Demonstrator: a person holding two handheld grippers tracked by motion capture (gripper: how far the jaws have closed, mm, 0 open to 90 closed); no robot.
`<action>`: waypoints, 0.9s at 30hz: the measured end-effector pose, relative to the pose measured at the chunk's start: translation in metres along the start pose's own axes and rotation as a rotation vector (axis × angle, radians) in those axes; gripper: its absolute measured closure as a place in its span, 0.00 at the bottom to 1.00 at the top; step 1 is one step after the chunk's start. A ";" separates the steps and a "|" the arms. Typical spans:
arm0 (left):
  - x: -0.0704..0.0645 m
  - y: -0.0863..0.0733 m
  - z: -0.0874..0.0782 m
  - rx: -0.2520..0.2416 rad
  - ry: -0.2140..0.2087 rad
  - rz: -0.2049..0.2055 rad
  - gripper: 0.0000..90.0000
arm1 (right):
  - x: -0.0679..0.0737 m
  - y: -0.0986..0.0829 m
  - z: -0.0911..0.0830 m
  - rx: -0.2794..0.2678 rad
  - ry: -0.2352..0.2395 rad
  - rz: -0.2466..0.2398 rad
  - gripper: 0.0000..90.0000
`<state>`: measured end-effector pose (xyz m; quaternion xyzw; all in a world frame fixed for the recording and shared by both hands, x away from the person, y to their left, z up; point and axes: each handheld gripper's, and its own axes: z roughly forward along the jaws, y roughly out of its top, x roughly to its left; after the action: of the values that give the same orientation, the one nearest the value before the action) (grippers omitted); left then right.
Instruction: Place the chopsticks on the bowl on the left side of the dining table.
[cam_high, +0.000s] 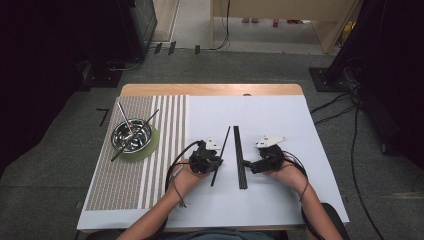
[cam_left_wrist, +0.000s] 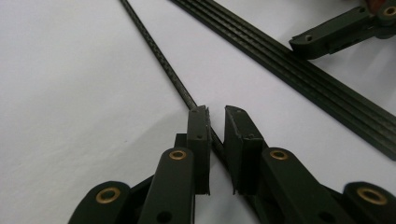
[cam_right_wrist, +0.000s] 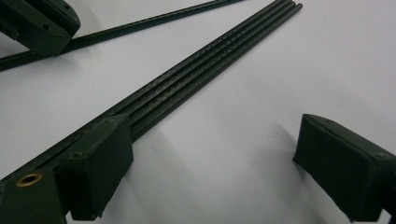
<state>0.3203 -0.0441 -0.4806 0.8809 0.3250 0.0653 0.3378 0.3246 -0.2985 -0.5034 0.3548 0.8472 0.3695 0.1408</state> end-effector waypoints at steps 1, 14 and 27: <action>0.001 0.000 0.000 0.001 0.002 0.000 0.90 | 0.000 0.000 0.000 0.000 0.000 0.000 0.12; 0.015 -0.002 -0.007 0.029 0.011 -0.029 0.93 | 0.000 0.000 0.000 0.000 0.000 0.000 0.12; 0.030 -0.005 -0.016 0.058 0.036 -0.038 0.95 | 0.000 0.000 0.000 -0.001 0.000 -0.001 0.12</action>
<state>0.3362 -0.0140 -0.4747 0.8828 0.3493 0.0653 0.3072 0.3247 -0.2986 -0.5034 0.3543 0.8472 0.3698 0.1412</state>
